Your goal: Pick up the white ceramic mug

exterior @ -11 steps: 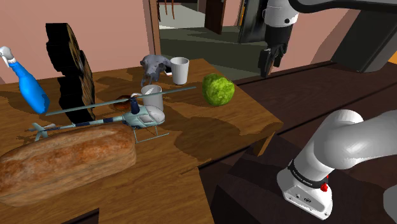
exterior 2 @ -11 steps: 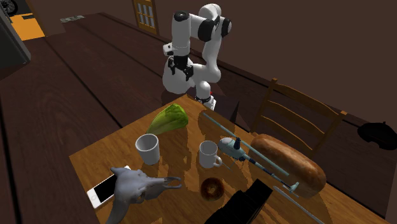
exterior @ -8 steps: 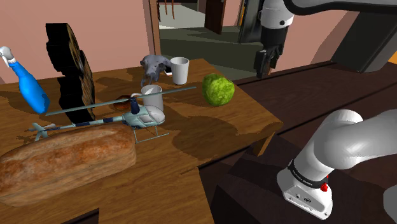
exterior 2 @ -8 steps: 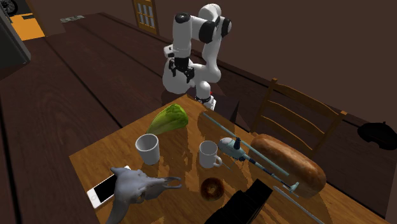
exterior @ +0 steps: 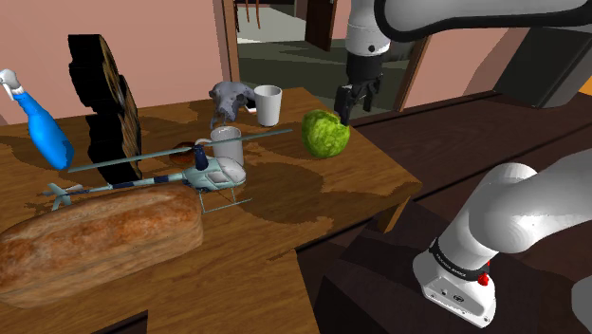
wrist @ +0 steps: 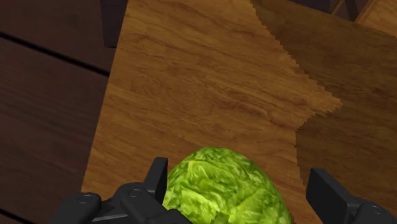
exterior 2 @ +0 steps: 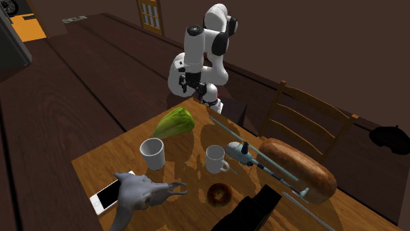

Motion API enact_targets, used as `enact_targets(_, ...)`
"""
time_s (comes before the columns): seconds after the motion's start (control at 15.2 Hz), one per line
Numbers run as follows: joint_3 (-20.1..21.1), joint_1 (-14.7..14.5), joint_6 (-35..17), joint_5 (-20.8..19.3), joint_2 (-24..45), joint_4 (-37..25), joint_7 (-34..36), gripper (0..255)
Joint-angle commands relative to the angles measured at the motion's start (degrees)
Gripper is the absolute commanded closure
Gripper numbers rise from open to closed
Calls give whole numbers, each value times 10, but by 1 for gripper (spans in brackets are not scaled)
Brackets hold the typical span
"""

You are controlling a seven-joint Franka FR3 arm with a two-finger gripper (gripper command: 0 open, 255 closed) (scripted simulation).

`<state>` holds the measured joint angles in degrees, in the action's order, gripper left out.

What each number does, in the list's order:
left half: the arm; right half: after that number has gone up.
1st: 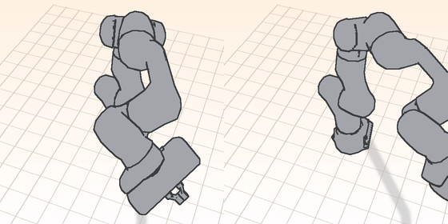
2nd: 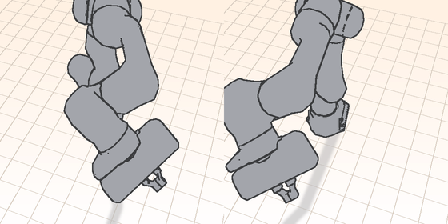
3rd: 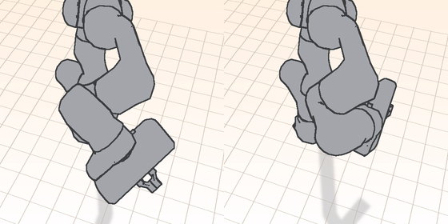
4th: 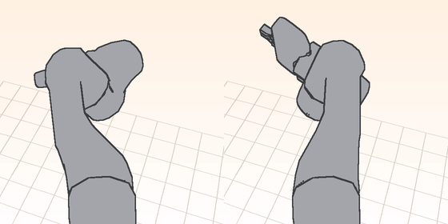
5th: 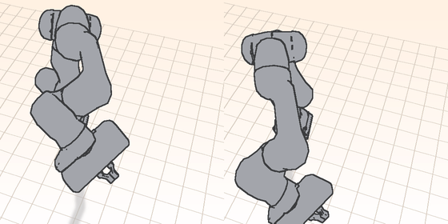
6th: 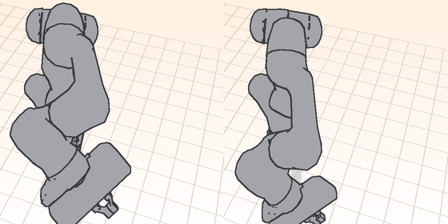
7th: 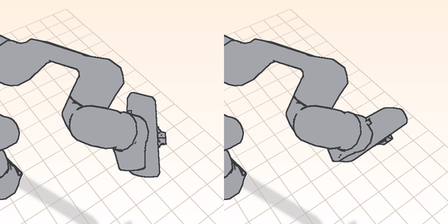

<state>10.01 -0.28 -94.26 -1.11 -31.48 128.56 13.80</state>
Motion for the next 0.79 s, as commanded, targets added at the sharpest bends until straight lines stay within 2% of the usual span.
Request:
enact_targets(0.0,13,-2,-32,7,29,-7,21,0)
enact_targets(0.4,53,-6,-105,13,125,-59,83,0)
enact_targets(0.73,83,-11,-153,-1,213,-122,138,0)
